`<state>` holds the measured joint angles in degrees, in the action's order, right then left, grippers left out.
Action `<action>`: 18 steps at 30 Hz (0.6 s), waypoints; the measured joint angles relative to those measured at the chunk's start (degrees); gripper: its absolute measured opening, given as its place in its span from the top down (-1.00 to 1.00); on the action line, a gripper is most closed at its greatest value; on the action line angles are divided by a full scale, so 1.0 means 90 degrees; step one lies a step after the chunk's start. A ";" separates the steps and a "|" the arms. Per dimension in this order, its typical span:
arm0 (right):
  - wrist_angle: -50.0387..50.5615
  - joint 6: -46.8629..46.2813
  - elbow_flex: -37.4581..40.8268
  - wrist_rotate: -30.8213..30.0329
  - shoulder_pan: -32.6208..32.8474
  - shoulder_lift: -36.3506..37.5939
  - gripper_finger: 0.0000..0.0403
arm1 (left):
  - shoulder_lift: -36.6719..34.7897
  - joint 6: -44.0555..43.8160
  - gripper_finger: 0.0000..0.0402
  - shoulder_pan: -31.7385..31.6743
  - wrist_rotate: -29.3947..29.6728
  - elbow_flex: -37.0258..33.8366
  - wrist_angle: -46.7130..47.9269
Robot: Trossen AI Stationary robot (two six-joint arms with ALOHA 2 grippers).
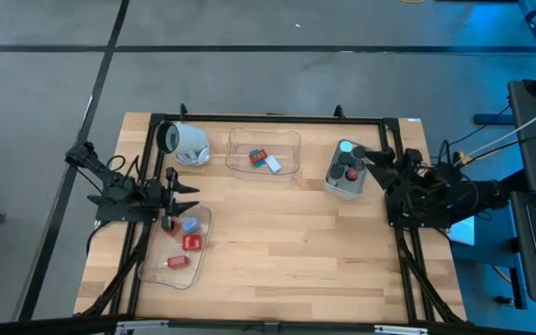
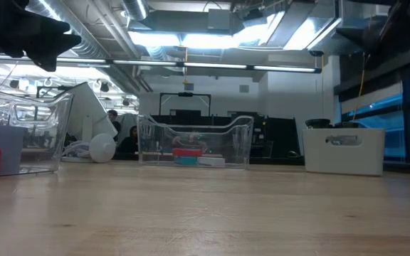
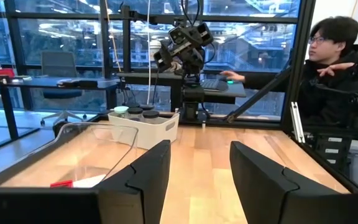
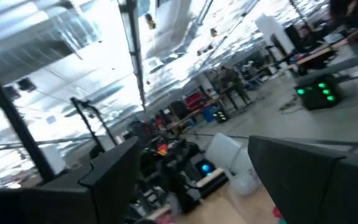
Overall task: Pick & Place Office items
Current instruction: Return to home position
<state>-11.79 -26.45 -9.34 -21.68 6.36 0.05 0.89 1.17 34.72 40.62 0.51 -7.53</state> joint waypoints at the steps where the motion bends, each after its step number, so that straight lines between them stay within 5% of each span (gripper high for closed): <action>1: 0.0060 0.0002 0.0000 0.0007 -0.0070 -0.0002 -0.49 | 0.0000 0.0001 0.18 0.0000 0.0000 0.0000 0.0000; 18: 0.0084 -0.0001 0.0002 0.0011 -0.2315 -0.0002 -0.49 | 0.0000 0.0005 0.19 0.0000 -0.0012 0.0000 0.0002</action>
<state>-11.04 -26.46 -9.32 -21.58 -14.47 0.03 0.89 1.21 34.72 40.51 0.51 -7.51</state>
